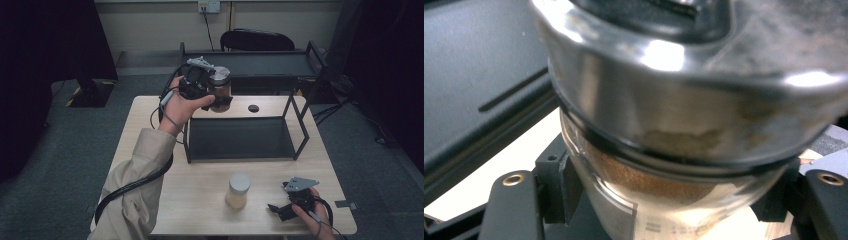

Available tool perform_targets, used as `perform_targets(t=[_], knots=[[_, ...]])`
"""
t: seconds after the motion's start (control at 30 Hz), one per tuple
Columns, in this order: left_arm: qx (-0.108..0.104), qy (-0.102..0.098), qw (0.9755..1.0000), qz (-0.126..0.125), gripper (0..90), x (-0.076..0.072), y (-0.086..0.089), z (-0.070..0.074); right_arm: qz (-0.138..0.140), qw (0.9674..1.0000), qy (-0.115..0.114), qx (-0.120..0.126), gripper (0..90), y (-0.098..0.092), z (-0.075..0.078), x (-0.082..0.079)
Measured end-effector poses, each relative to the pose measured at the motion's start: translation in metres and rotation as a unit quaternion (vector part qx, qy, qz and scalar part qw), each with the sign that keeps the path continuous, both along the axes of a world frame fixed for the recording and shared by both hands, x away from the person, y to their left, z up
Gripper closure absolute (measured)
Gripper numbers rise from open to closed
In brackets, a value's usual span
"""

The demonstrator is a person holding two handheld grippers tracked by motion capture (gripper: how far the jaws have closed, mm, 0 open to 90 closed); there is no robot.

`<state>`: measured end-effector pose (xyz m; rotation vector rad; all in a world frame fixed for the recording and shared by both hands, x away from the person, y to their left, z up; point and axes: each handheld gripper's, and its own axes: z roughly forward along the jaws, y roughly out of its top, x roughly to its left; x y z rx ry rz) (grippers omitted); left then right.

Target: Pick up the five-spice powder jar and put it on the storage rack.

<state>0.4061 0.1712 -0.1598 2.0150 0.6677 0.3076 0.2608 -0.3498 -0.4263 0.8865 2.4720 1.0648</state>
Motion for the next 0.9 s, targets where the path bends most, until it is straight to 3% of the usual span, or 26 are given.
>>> perform_targets(t=[0.6,0.9], knots=[[-0.010,-0.004,0.9999,0.002,29.8,0.011,-0.006,0.037,0.000,1.0000,0.001,0.000,0.0,0.000,0.000,0.000],[-0.012,-0.012,0.9995,0.025,29.8,0.019,-0.011,0.050,0.000,1.0000,0.000,0.000,0.0,0.000,0.000,0.000]])
